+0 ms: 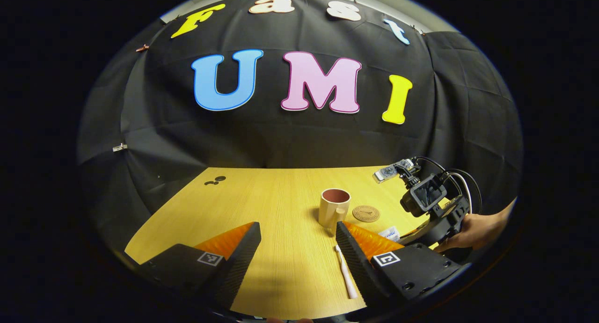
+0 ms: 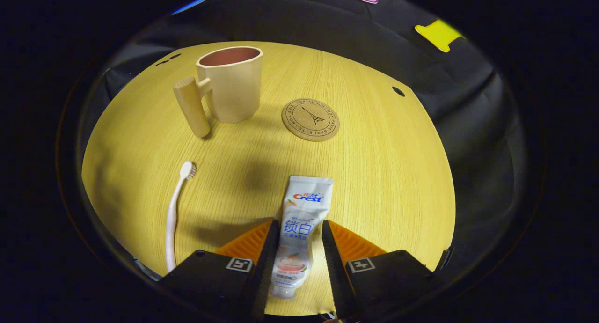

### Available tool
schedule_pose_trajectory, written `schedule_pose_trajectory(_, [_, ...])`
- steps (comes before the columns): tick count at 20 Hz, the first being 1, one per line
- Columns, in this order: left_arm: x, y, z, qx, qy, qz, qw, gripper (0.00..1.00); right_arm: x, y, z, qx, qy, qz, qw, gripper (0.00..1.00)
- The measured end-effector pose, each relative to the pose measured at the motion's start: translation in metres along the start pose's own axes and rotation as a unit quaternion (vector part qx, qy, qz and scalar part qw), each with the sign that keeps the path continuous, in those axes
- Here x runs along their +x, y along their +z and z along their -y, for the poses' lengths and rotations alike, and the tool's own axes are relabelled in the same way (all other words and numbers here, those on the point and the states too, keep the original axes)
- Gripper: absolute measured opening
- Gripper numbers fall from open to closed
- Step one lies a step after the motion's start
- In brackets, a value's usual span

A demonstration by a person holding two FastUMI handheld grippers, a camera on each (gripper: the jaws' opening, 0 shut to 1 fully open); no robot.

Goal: Put the toothbrush and toothpaste on the desktop into the cup, then pick up the cup and place it on the coaster on the desktop.

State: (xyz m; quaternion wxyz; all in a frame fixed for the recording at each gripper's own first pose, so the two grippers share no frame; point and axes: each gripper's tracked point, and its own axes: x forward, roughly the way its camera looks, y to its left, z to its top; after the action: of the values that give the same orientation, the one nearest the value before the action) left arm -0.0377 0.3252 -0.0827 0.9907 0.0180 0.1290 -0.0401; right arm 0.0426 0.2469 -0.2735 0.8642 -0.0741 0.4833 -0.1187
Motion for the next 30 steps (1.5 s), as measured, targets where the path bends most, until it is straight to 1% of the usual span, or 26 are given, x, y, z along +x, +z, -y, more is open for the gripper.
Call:
schedule_pose_trajectory(1, [0.001,-0.001,0.001,0.001,-0.001,-0.003,1.000,1.00,0.001,-0.003,0.000,0.003,0.004,-0.010,1.000,0.48])
schedule_pose_trajectory(2, [0.004,-0.003,0.003,0.003,-0.002,-0.007,1.000,1.00,-0.004,-0.002,0.003,0.010,0.006,-0.008,1.000,0.41])
schedule_pose_trajectory(3, [0.005,-0.004,0.006,0.005,-0.004,-0.010,1.000,1.00,0.001,-0.005,0.001,0.017,0.016,-0.015,1.000,0.41])
schedule_pose_trajectory(4, [0.007,-0.006,0.009,0.007,-0.005,-0.014,1.000,1.00,-0.001,-0.005,0.001,0.027,0.030,-0.015,0.999,0.36])
schedule_pose_trajectory(5, [0.008,-0.007,0.012,0.009,-0.007,-0.017,1.000,0.98,-0.001,-0.007,0.002,0.041,0.045,-0.015,0.998,0.31])
schedule_pose_trajectory(6, [0.009,-0.009,0.017,0.009,-0.011,-0.021,1.000,1.00,-0.001,-0.006,0.003,0.057,0.059,-0.013,0.997,0.32])
schedule_pose_trajectory(7, [0.011,-0.011,0.021,0.010,-0.013,-0.026,1.000,1.00,-0.002,-0.008,0.005,0.072,0.071,-0.012,0.995,0.29])
schedule_pose_trajectory(8, [0.013,-0.014,0.026,0.009,-0.016,-0.032,0.999,0.99,-0.003,-0.006,0.006,0.090,0.085,-0.005,0.992,0.29])
schedule_pose_trajectory(9, [0.016,-0.016,0.031,0.009,-0.018,-0.038,0.999,0.99,-0.006,-0.004,0.008,0.108,0.096,0.008,0.989,0.19])
schedule_pose_trajectory(10, [0.019,-0.019,0.036,0.009,-0.021,-0.044,0.999,0.95,-0.009,0.000,0.012,0.118,0.104,0.027,0.987,0.19])
schedule_pose_trajectory(11, [0.022,-0.022,0.041,0.010,-0.023,-0.053,0.998,0.94,-0.015,0.003,0.016,0.121,0.111,0.047,0.985,0.23])
schedule_pose_trajectory(12, [0.025,-0.027,0.047,0.012,-0.024,-0.061,0.998,0.92,-0.022,0.009,0.019,0.122,0.118,0.069,0.983,0.18])
schedule_pose_trajectory(13, [0.028,-0.030,0.053,0.013,-0.027,-0.070,0.997,0.91,-0.030,0.014,0.022,0.124,0.127,0.090,0.980,0.23])
schedule_pose_trajectory(16, [0.044,-0.042,0.067,0.020,-0.030,-0.089,0.995,0.84,-0.058,0.030,0.036,0.134,0.148,0.142,0.970,0.23])
schedule_pose_trajectory(18, [0.055,-0.053,0.073,0.024,-0.028,-0.107,0.994,0.82,-0.076,0.037,0.047,0.134,0.158,0.167,0.964,0.23])
schedule_pose_trajectory(20, [0.065,-0.068,0.081,0.028,-0.027,-0.128,0.991,0.82,-0.100,0.055,0.051,0.127,0.180,0.208,0.953,0.23])
schedule_pose_trajectory(21, [0.069,-0.077,0.083,0.029,-0.027,-0.141,0.989,0.82,-0.113,0.069,0.052,0.124,0.194,0.231,0.945,0.23])
schedule_pose_trajectory(23, [0.075,-0.098,0.089,0.028,-0.030,-0.174,0.984,0.79,-0.138,0.104,0.053,0.127,0.221,0.277,0.927,0.23])
schedule_pose_trajectory(24, [0.079,-0.109,0.091,0.028,-0.029,-0.188,0.981,0.70,-0.150,0.124,0.054,0.133,0.235,0.297,0.916,0.23])
schedule_pose_trajectory(25, [0.081,-0.120,0.091,0.028,-0.026,-0.204,0.978,0.71,-0.159,0.146,0.056,0.138,0.249,0.318,0.904,0.23])
schedule_pose_trajectory(26, [0.083,-0.131,0.091,0.027,-0.020,-0.220,0.975,0.65,-0.167,0.166,0.056,0.141,0.262,0.337,0.893,0.23])
schedule_pose_trajectory(27, [0.086,-0.141,0.092,0.024,-0.015,-0.236,0.971,0.63,-0.173,0.186,0.055,0.142,0.274,0.353,0.883,0.23])
schedule_pose_trajectory(28, [0.087,-0.150,0.092,0.020,-0.010,-0.250,0.968,0.58,-0.178,0.203,0.056,0.141,0.285,0.367,0.874,0.23])
schedule_pose_trajectory(30, [0.093,-0.164,0.088,0.018,0.002,-0.270,0.963,0.53,-0.187,0.232,0.053,0.140,0.305,0.387,0.859,0.23])
